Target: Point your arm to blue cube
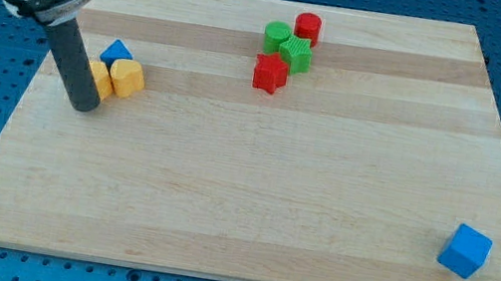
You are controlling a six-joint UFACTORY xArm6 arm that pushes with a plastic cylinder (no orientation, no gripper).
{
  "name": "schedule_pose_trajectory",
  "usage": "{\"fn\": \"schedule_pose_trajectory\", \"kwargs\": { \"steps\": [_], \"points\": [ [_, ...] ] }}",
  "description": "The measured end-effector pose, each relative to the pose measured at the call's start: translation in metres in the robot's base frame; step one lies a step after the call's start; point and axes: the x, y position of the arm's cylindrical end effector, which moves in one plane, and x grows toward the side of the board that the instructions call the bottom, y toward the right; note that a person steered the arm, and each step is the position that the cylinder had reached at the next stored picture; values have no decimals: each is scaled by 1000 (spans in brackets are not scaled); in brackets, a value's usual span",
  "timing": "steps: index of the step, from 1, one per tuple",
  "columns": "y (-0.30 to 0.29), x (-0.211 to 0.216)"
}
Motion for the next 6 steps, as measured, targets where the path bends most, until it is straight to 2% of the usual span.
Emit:
{"fn": "schedule_pose_trajectory", "kwargs": {
  "steps": [1, 2, 3, 4, 6],
  "points": [
    [-4, -31],
    [-6, -23],
    [27, 19],
    [90, 64],
    [273, 115]
  ]
}}
